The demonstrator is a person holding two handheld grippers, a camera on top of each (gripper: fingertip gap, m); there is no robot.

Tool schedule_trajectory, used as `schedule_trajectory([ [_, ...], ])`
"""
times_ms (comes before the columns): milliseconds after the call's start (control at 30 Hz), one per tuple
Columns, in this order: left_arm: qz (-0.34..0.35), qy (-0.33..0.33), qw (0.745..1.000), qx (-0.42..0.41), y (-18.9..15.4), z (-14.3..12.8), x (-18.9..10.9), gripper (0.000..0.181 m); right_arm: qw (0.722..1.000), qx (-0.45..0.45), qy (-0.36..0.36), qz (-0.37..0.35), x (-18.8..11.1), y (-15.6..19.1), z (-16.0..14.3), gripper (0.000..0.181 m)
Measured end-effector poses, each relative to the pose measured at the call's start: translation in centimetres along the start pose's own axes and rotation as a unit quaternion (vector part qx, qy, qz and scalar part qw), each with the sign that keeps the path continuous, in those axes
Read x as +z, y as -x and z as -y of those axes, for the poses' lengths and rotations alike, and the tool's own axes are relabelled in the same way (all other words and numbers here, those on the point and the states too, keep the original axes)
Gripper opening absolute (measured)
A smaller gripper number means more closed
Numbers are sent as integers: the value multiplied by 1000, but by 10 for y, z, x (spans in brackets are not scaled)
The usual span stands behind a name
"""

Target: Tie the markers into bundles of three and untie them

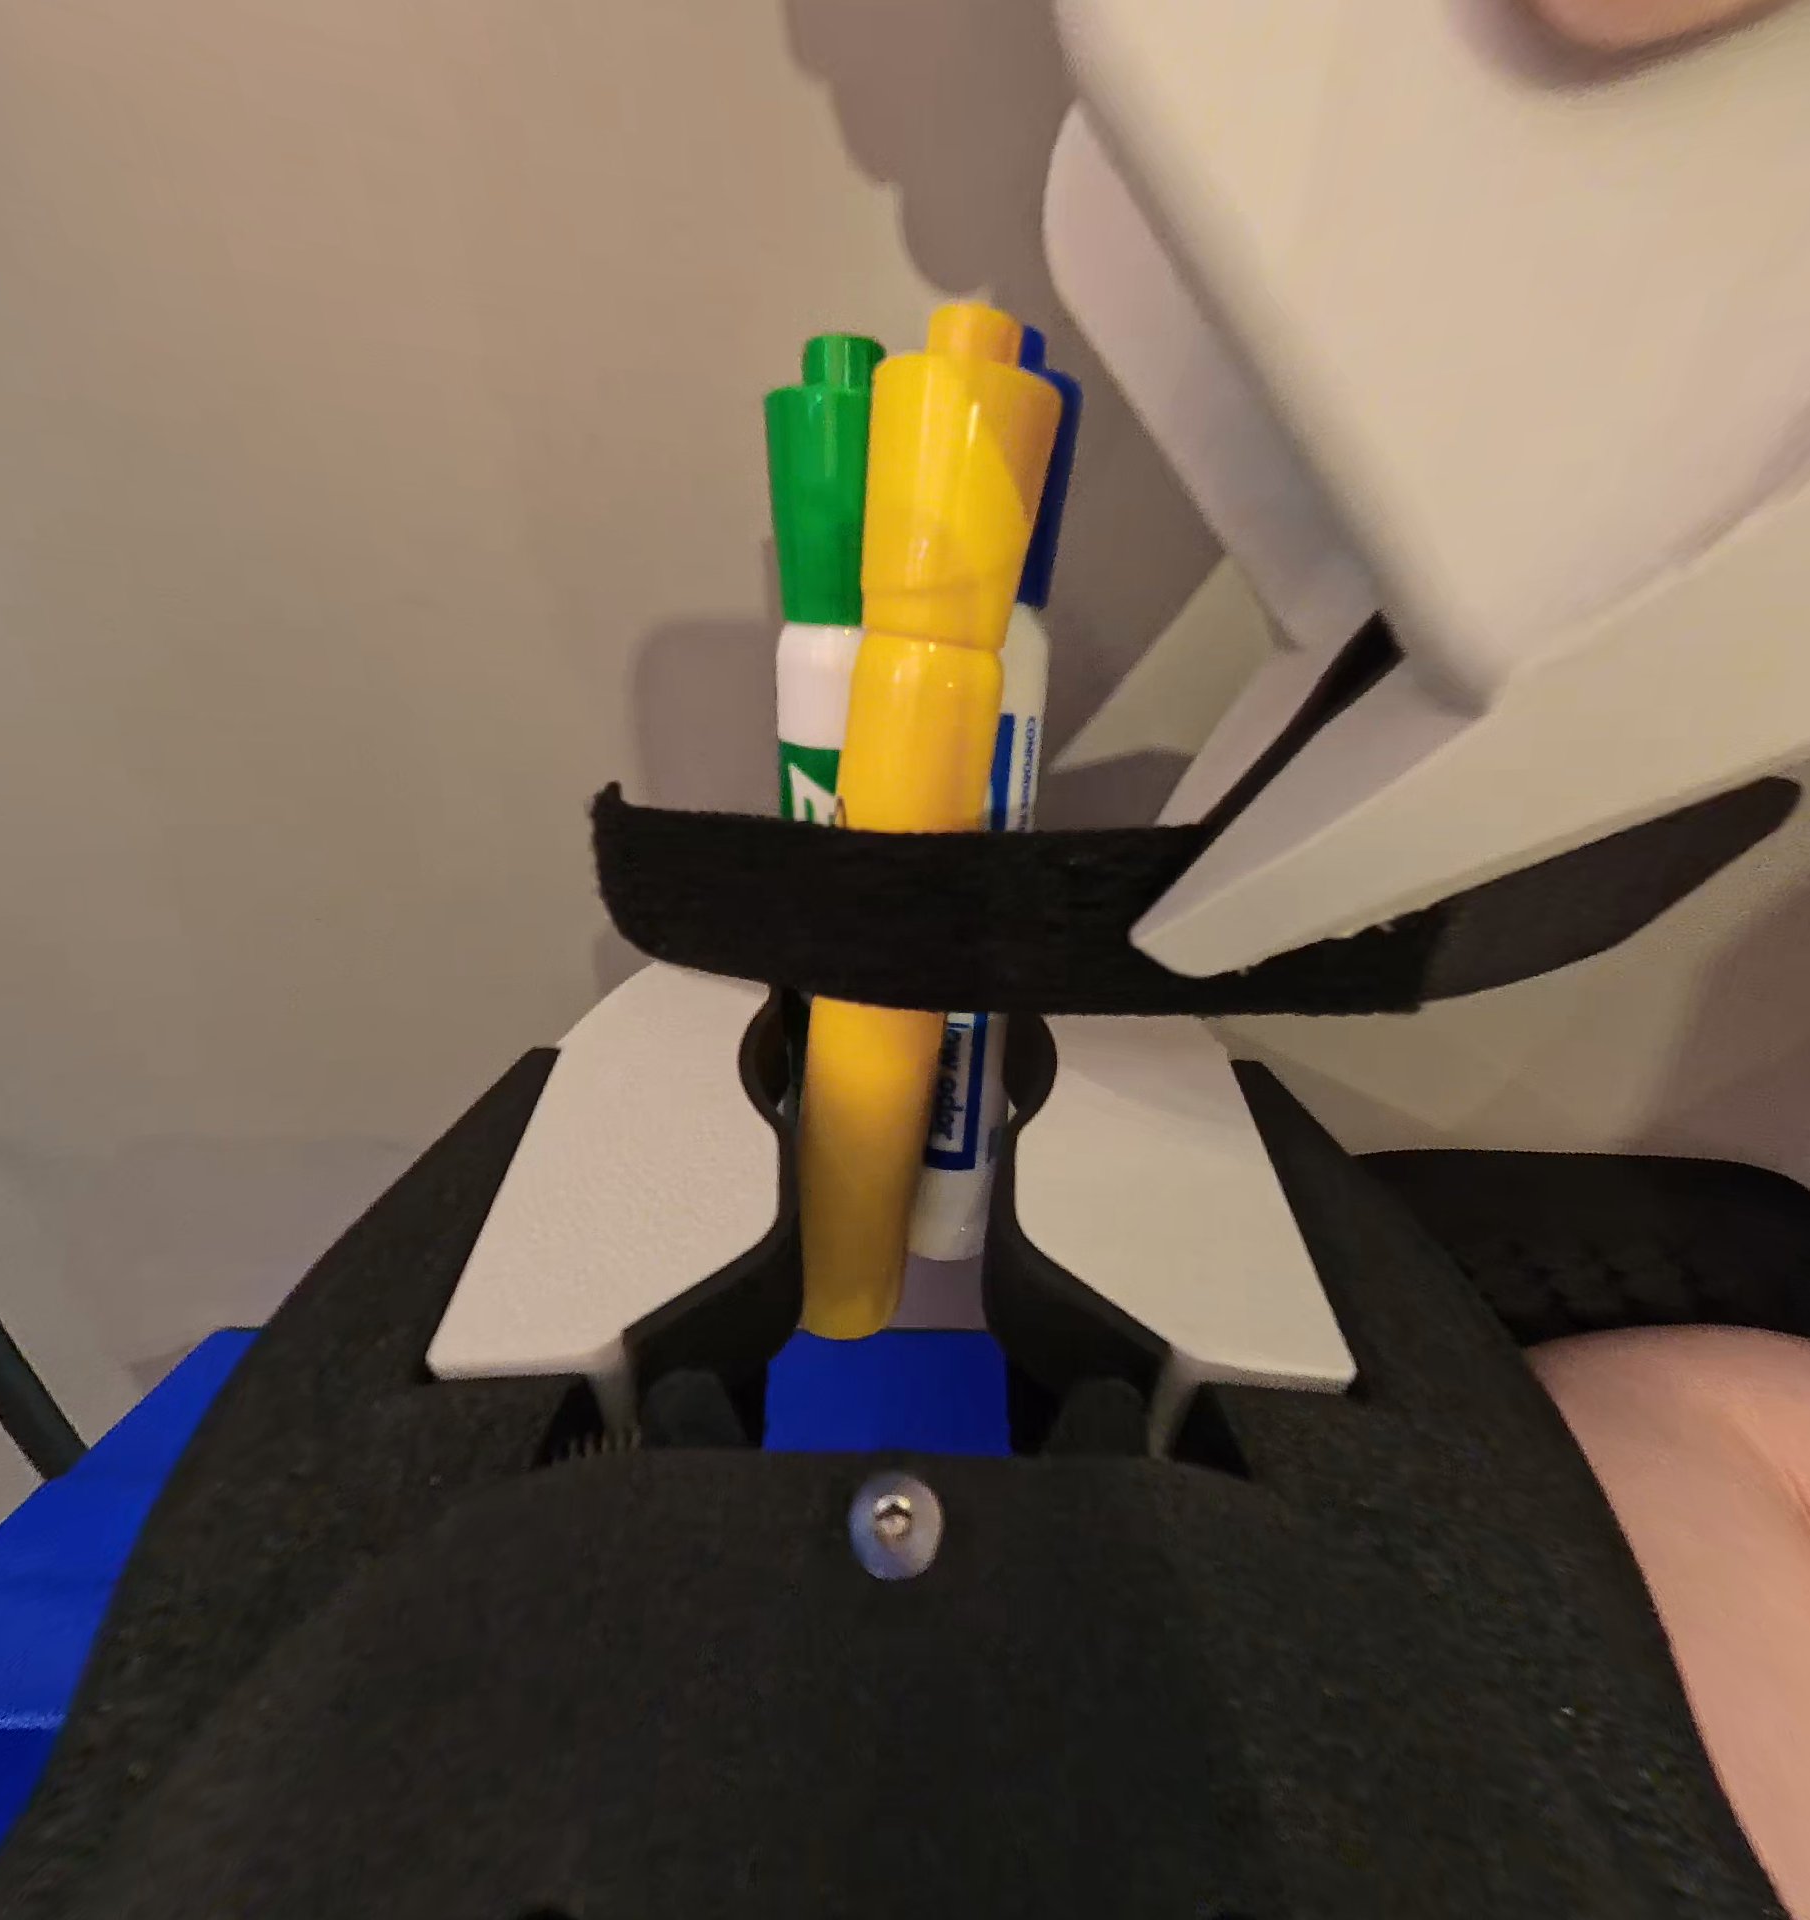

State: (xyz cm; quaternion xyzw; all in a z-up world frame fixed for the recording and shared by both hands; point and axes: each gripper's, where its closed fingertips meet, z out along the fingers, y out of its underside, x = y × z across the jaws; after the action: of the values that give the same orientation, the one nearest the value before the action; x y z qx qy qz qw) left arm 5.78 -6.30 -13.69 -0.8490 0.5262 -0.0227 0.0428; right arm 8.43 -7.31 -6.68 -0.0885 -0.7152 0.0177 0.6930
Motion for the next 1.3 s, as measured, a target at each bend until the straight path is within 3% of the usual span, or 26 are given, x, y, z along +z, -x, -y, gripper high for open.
schedule_trajectory([
  [467, 32, -40, 998, 26, 6, 17, -5, 38, 999, -2, 36, 18, -1, -10, -6, 3],
  [800, 35, -119, 990, 62, 7, 48, -7, 38, 991, -75, 89, 71, -13, -13, -17, 4],
  [967, 16, -153, 985, 81, 1, 61, -6, 38, 986, -65, 97, 120, -22, -10, -20, 4],
  [1300, 20, -142, 985, 98, -6, 62, -6, 38, 982, -75, 92, 149, -30, -8, -15, 7],
])
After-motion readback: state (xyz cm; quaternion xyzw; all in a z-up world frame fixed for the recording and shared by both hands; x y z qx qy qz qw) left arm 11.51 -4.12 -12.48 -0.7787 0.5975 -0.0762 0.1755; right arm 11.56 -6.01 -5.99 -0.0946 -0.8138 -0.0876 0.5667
